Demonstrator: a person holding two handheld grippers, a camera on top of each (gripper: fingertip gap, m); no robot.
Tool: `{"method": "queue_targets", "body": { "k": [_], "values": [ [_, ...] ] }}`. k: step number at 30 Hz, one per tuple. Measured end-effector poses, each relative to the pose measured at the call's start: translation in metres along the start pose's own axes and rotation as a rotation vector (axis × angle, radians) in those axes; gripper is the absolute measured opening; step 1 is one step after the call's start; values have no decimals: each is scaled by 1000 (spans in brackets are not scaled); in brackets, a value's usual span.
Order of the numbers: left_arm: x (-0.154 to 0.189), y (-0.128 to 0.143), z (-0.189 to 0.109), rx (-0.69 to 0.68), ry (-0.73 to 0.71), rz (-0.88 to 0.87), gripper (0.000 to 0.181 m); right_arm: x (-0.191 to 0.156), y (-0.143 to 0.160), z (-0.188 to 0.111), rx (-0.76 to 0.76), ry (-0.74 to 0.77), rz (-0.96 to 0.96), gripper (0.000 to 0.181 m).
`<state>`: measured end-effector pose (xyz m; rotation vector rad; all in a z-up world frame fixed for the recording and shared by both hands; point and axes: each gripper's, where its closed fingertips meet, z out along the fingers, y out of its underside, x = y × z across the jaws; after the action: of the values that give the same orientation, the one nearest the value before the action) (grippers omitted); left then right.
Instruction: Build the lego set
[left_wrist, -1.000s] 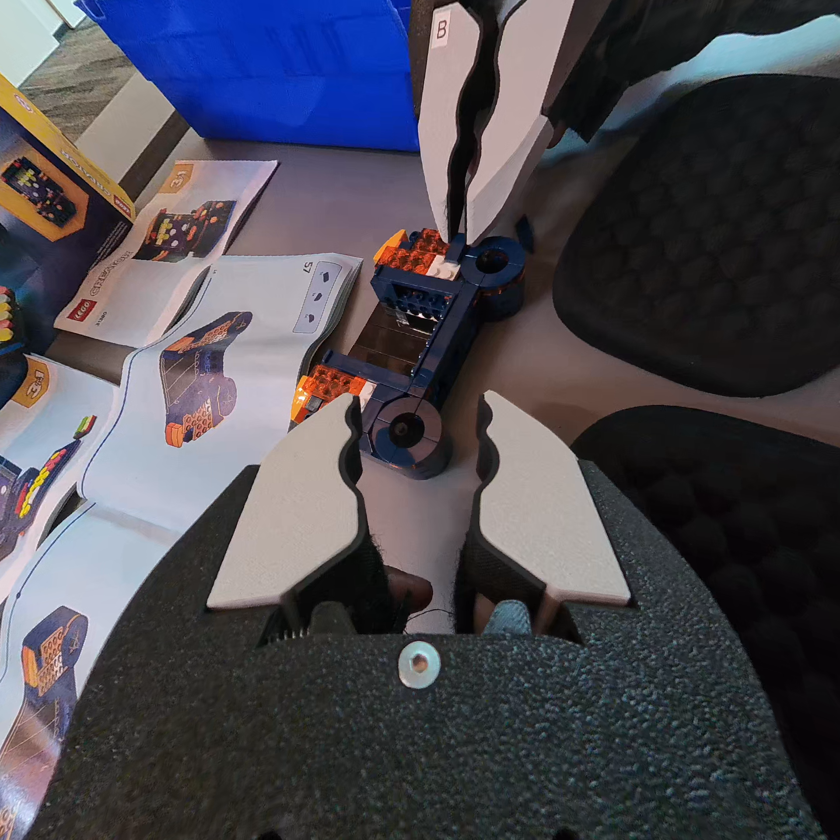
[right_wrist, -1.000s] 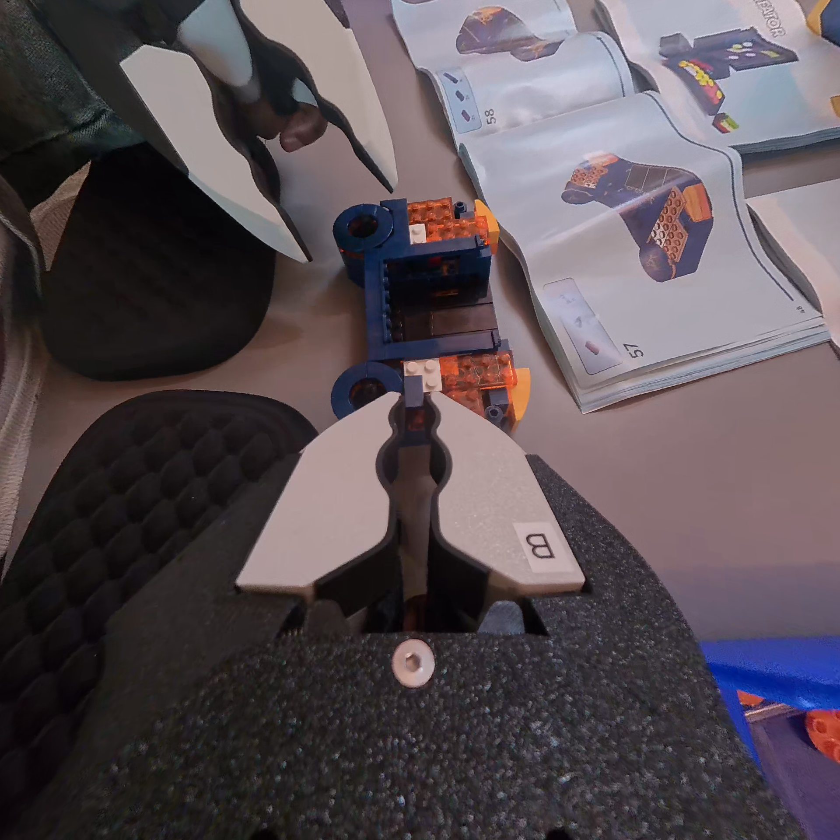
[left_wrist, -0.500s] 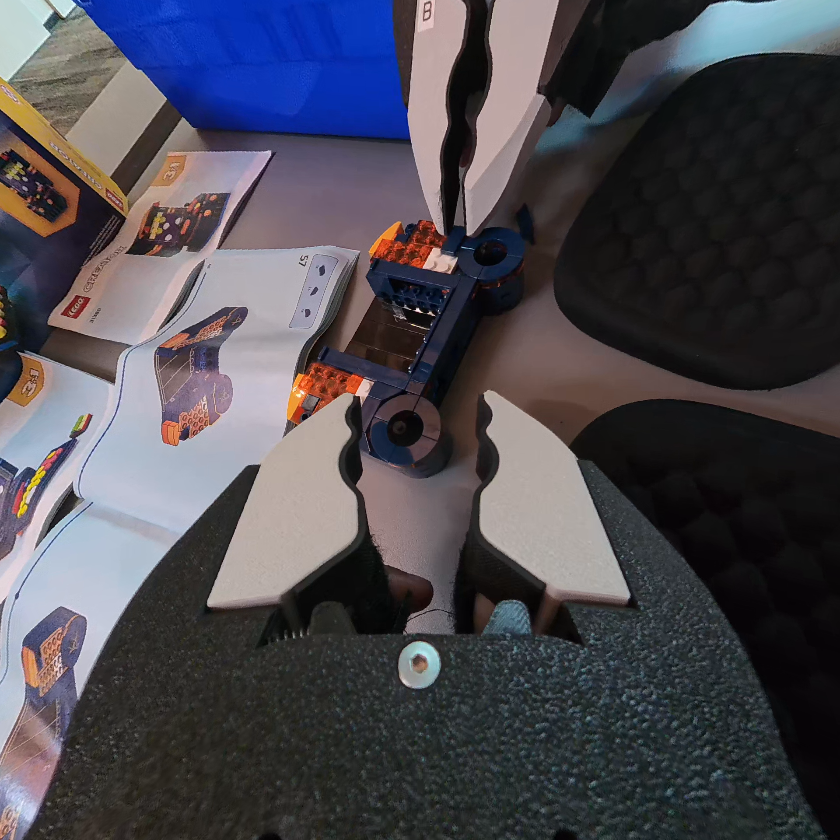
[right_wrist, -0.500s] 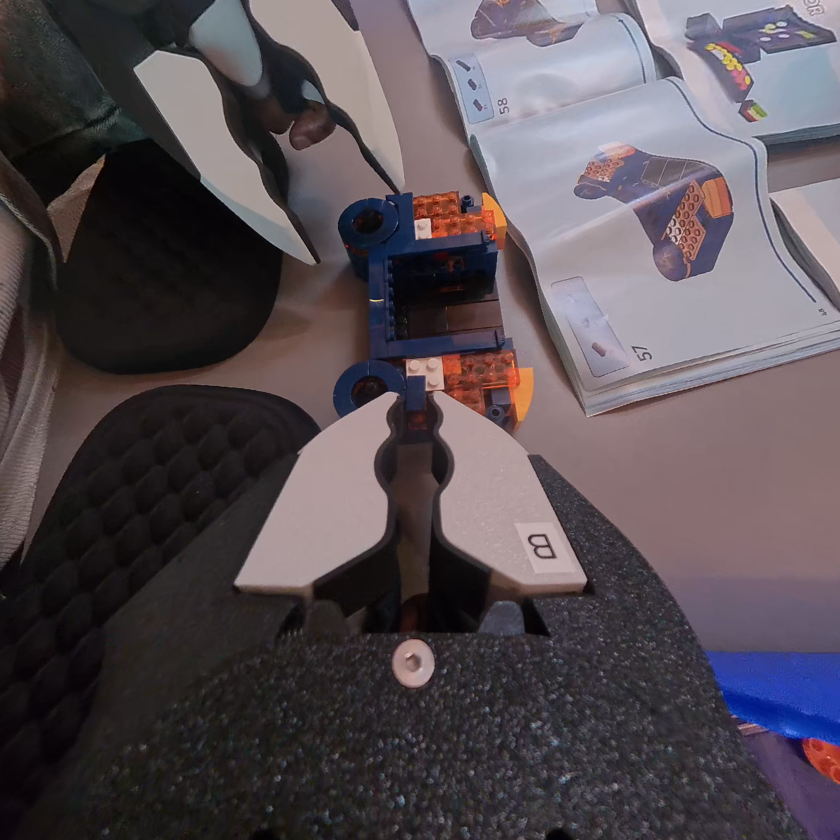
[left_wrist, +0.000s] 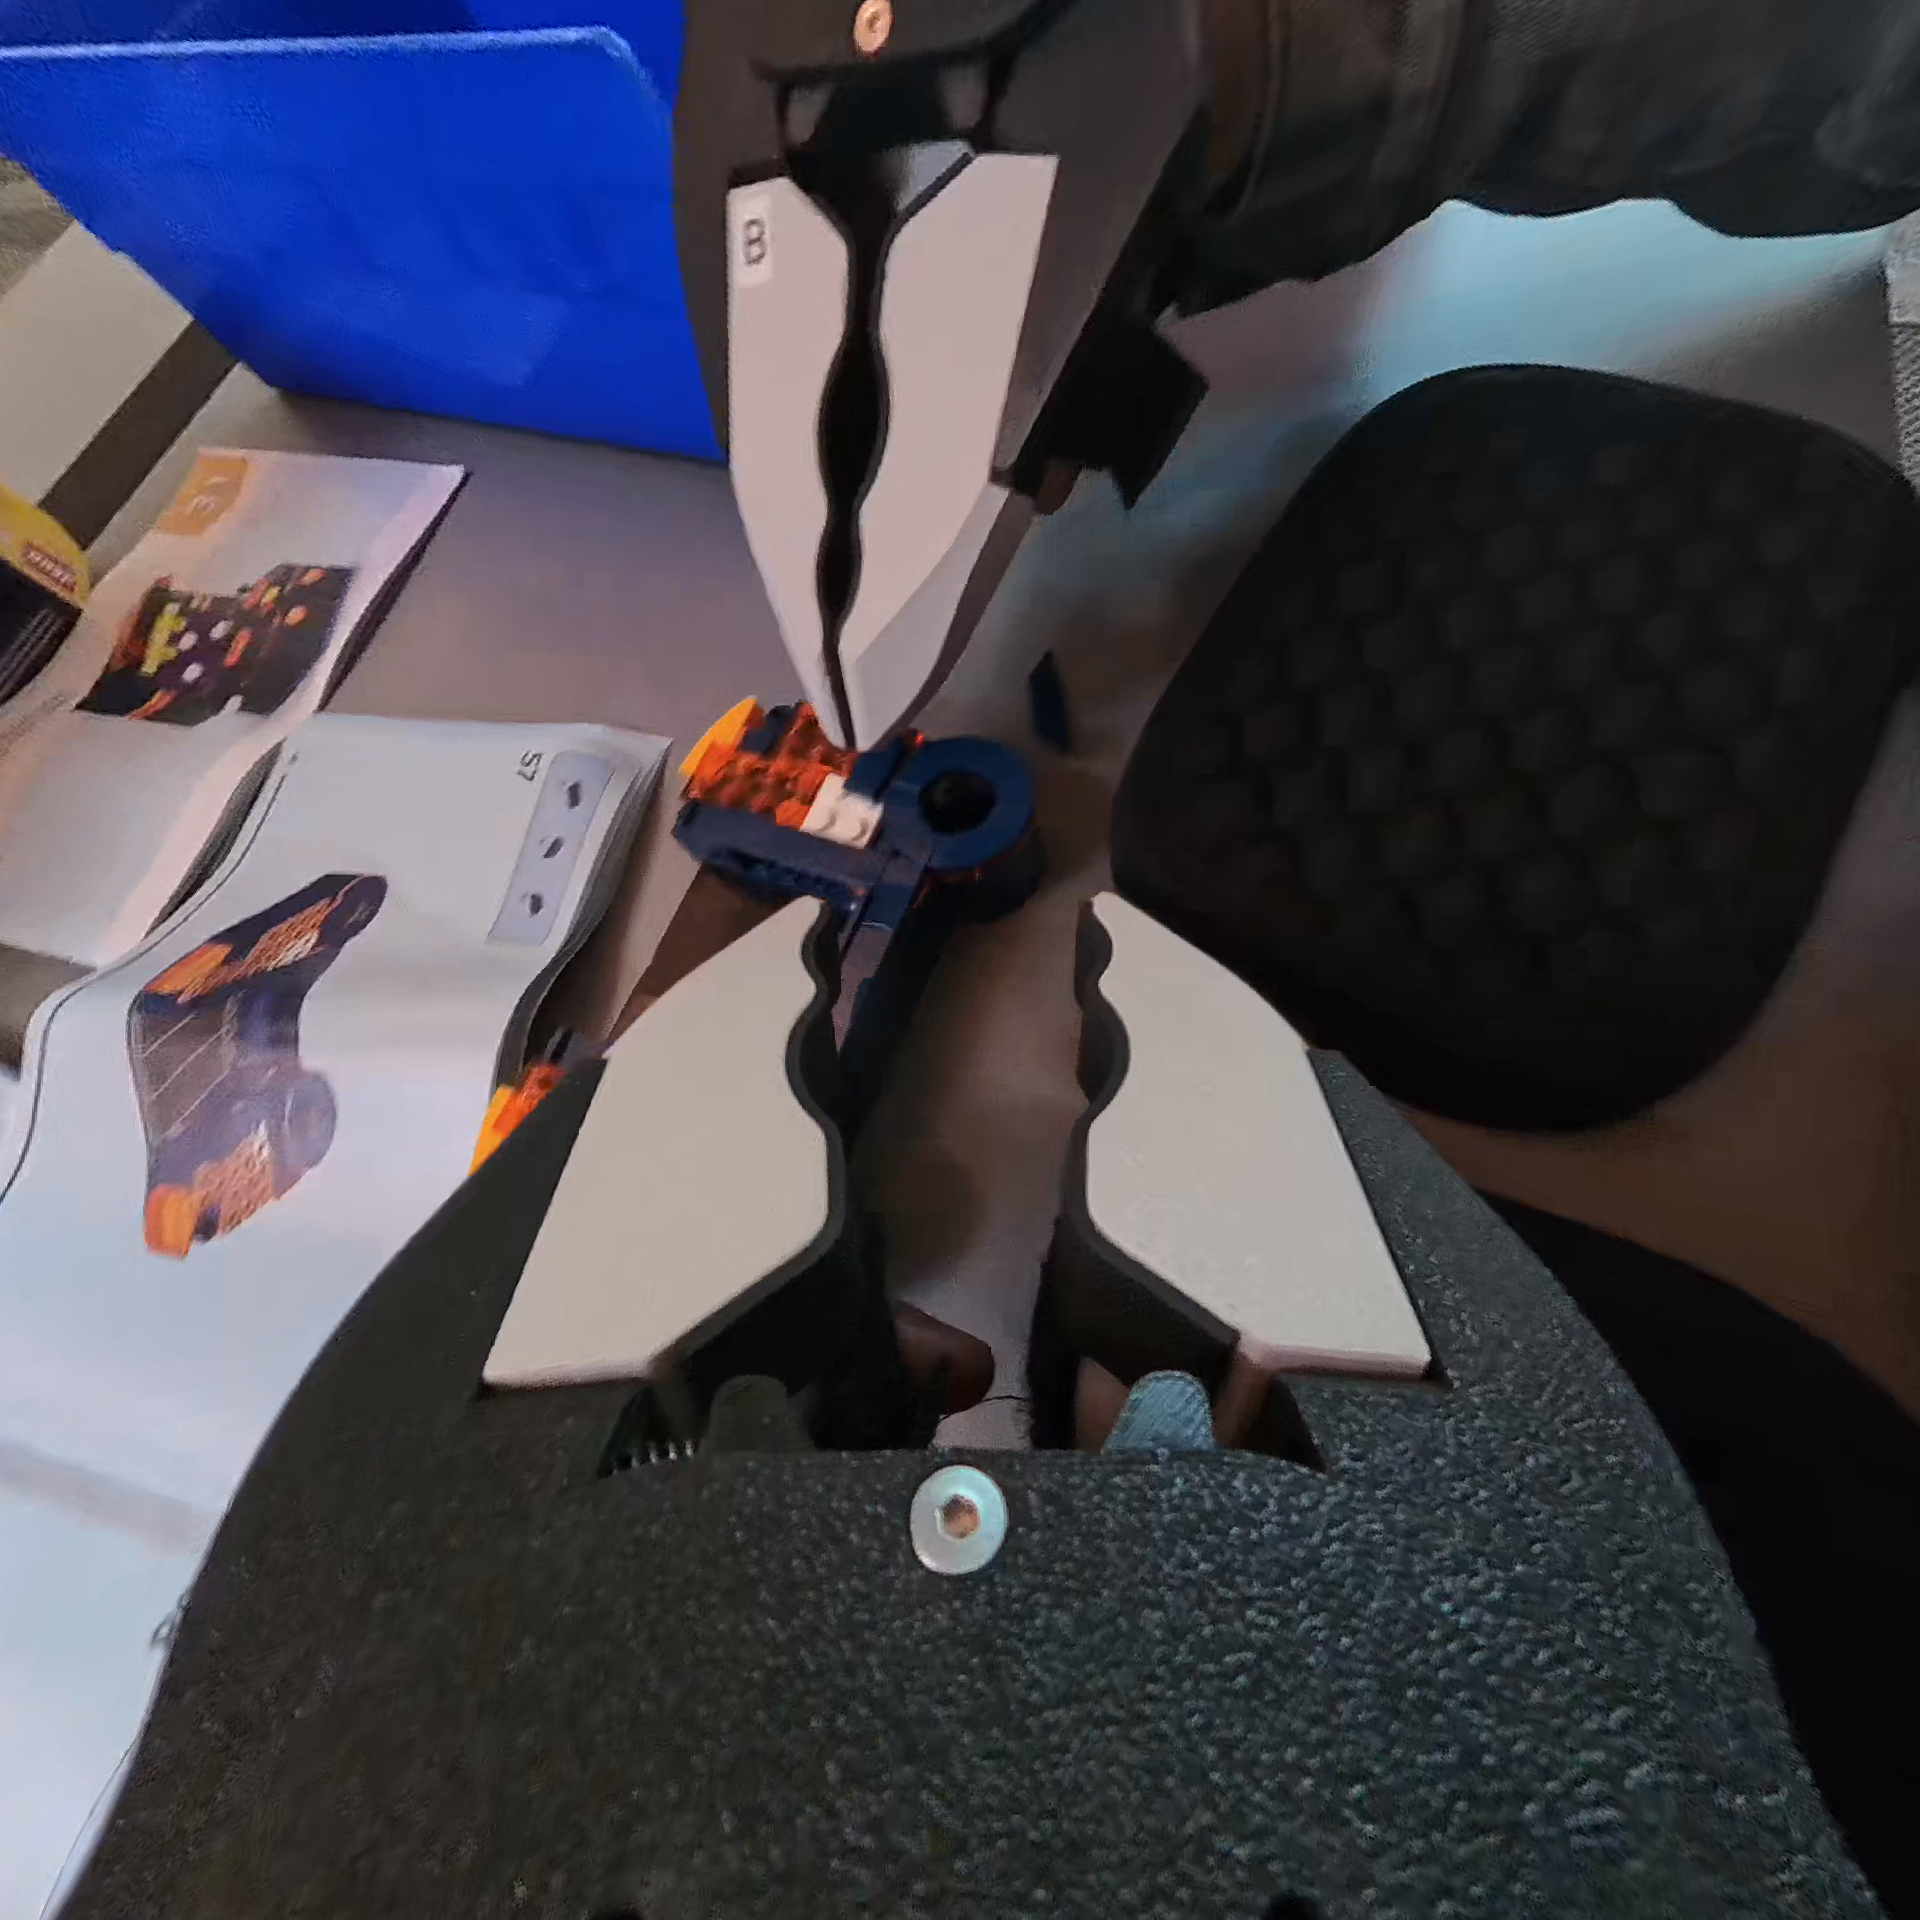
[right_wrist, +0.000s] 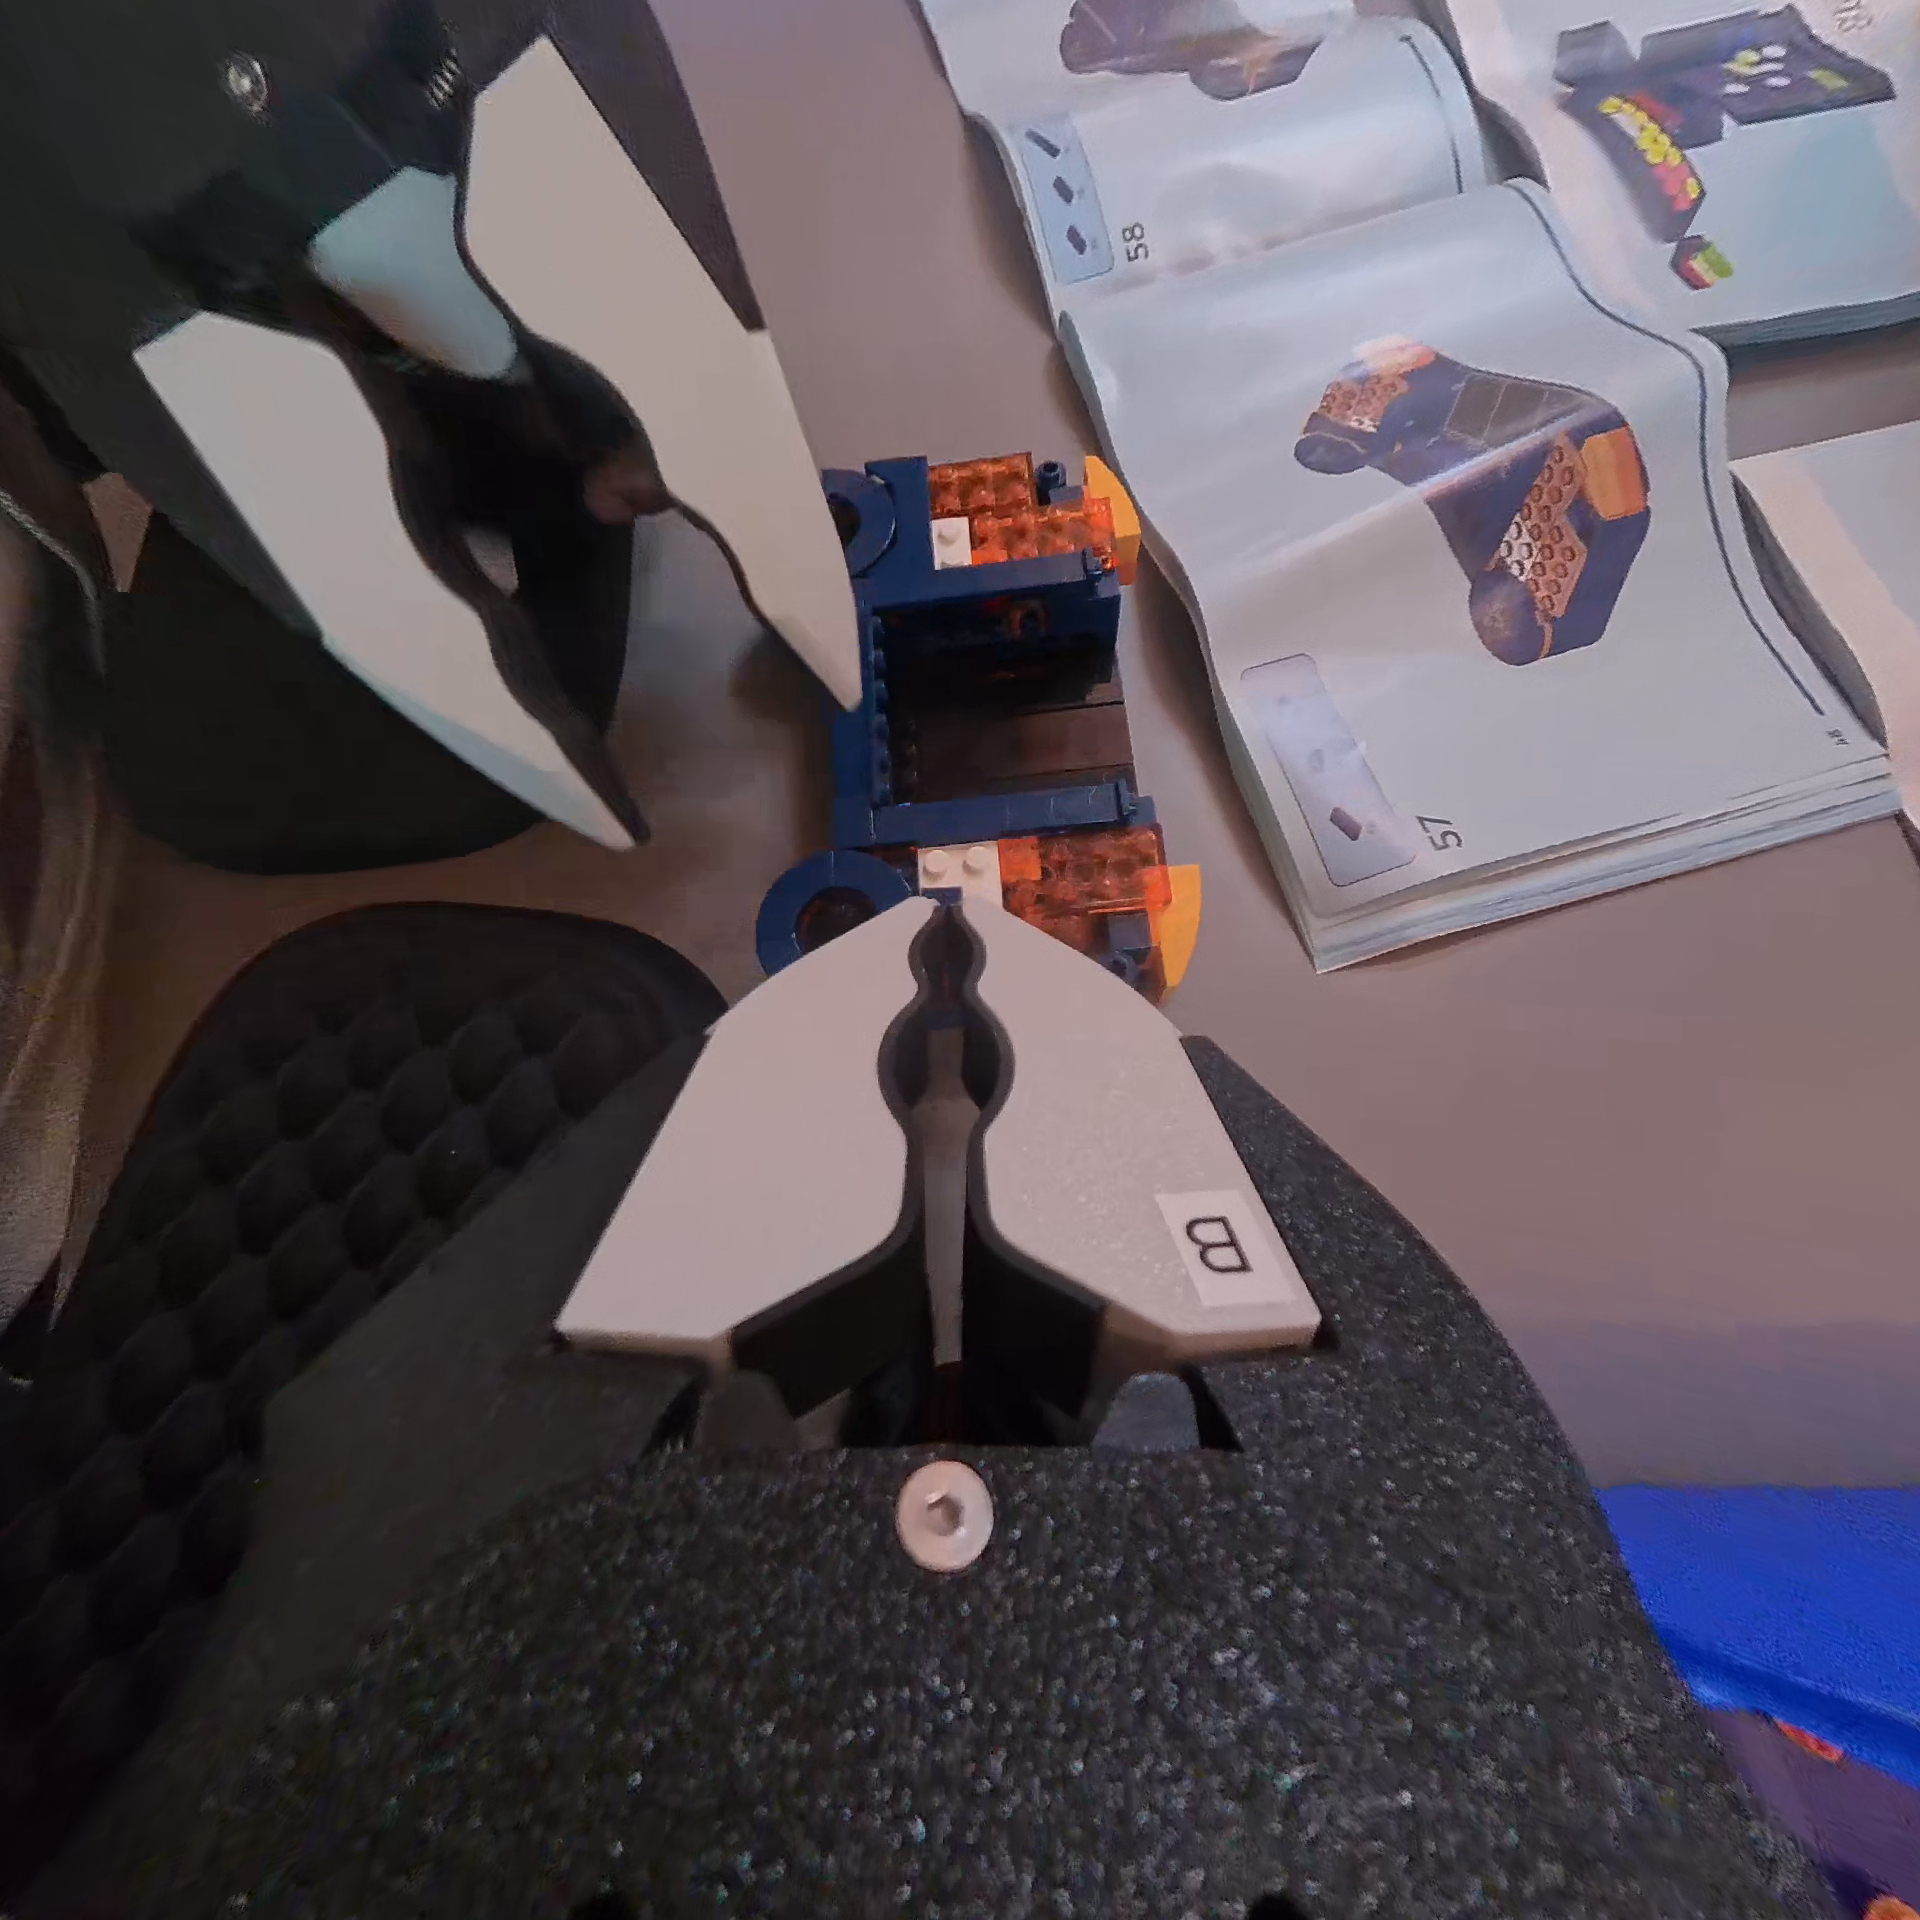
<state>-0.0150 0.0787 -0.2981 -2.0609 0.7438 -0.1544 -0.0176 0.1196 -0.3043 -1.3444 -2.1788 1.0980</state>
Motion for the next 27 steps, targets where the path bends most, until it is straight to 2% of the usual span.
{"method": "queue_targets", "body": {
  "k": [6, 19, 27],
  "values": [
    [3, 4, 10, -36, 20, -10, 50, 1, 2, 3, -12, 7, -25, 0],
    [4, 10, 13, -62, 20, -6, 53, -4, 0, 6, -121, 54, -176, 0],
    [4, 10, 15, -65, 0, 8, 52, -5, 1, 7, -155, 148, -269, 0]
  ]
}}
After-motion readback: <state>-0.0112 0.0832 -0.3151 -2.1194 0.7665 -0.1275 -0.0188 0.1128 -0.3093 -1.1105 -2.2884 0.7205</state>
